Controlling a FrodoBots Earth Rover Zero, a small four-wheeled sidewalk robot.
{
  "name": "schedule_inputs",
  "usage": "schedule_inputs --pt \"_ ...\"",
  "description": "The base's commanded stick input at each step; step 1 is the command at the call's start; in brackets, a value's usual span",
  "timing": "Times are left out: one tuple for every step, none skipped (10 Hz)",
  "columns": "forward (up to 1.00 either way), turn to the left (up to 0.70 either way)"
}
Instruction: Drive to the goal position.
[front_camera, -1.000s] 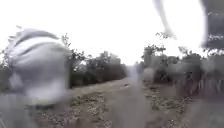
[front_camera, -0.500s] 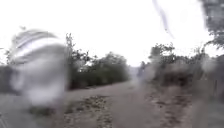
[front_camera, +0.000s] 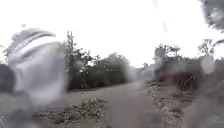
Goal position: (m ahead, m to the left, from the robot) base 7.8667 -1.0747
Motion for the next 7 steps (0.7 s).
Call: schedule_inputs --pt "0.7 0.0" --pt "0.7 0.0" --pt "0.7 0.0" --pt "0.7 0.0" --pt "0.7 0.0" --pt "0.7 0.0" --pt "0.7 0.0"
